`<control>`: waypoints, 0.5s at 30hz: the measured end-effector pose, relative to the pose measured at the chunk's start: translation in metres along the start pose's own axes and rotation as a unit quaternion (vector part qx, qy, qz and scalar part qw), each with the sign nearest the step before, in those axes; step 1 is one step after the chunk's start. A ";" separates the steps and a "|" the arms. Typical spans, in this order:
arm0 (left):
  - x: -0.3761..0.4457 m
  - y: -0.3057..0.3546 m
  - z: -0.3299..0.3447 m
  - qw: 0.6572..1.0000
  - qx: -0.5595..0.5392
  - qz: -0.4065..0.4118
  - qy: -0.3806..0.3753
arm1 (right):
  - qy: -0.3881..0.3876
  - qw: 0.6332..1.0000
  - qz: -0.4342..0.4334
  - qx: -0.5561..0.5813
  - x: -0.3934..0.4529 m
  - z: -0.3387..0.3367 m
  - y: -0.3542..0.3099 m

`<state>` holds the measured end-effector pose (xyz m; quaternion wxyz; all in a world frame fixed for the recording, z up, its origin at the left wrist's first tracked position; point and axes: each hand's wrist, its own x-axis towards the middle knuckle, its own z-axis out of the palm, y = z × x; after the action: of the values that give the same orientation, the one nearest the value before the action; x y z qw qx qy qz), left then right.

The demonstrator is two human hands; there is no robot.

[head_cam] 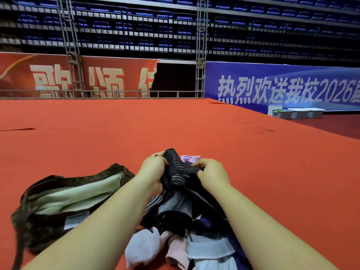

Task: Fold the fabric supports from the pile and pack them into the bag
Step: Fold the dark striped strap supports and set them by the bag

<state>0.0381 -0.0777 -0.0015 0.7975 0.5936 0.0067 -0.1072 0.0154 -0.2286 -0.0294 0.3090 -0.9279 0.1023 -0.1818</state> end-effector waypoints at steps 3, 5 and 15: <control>-0.003 0.000 -0.006 1.000 0.012 0.006 0.001 | 0.056 0.998 0.016 0.008 0.006 -0.002 0.000; -0.002 -0.005 -0.014 1.000 -0.010 -0.008 0.010 | 0.084 0.996 -0.003 0.031 0.007 -0.005 -0.001; 0.002 -0.034 -0.006 0.991 -0.015 -0.103 -0.086 | 0.091 0.982 -0.152 0.067 -0.052 0.024 -0.006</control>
<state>0.0346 -0.0817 -0.0357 0.7884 0.5667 0.0003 -0.2394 -0.0217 -0.1958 -0.0580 0.3283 -0.8896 -0.0250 -0.3166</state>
